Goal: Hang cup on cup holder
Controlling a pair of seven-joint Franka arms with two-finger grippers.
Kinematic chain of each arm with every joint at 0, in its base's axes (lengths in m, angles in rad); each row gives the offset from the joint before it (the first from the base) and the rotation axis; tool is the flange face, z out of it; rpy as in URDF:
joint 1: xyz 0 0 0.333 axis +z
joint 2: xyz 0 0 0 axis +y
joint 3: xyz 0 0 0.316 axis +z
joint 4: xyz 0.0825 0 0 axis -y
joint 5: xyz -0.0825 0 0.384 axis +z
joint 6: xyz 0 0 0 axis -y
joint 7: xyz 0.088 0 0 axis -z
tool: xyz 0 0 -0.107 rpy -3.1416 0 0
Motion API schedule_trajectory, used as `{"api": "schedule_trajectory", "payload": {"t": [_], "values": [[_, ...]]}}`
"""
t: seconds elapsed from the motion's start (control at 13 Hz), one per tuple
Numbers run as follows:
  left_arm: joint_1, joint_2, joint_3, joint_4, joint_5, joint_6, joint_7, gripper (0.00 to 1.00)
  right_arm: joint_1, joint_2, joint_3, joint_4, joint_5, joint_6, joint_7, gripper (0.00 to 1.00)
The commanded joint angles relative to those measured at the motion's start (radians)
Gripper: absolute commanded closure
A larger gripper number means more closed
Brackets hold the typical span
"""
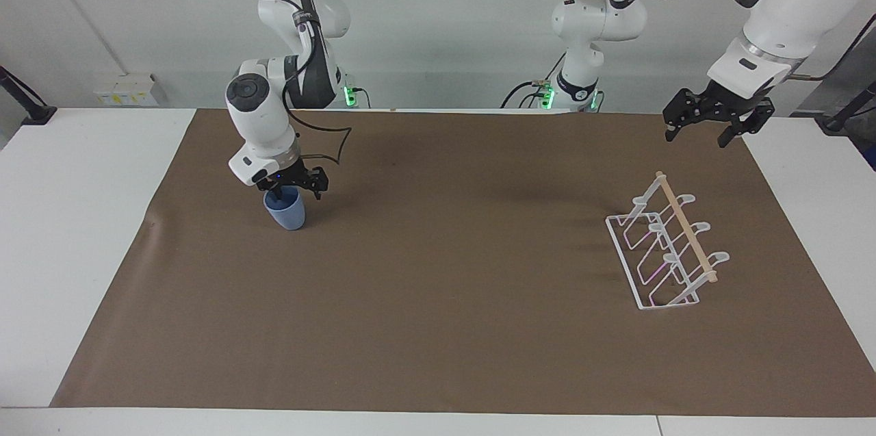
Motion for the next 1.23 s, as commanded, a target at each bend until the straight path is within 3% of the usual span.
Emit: {"api": "schedule_trajectory", "payload": {"t": [0.0, 0.31, 0.69, 0.92, 1.15], "values": [[0.004, -0.029, -0.001, -0.032, 0.007, 0.003, 0.006, 0.0, -0.012, -0.004, 0.007, -0.012, -0.002, 0.019, -0.016, 0.28], [0.004, -0.029, -0.001, -0.032, 0.007, 0.003, 0.006, 0.0, -0.013, -0.004, 0.007, -0.011, -0.002, 0.006, -0.016, 1.0], [0.004, -0.03, -0.001, -0.032, 0.007, 0.003, 0.006, 0.0, -0.019, 0.005, 0.007, 0.05, 0.005, -0.067, -0.023, 1.0], [0.004, -0.029, -0.001, -0.032, 0.007, 0.003, 0.006, 0.0, -0.019, 0.004, 0.007, 0.232, 0.005, -0.258, -0.023, 1.0], [0.004, -0.029, 0.001, -0.032, 0.007, 0.003, 0.006, 0.0, -0.006, -0.007, 0.009, 0.4, 0.008, -0.372, -0.023, 1.0]]}}
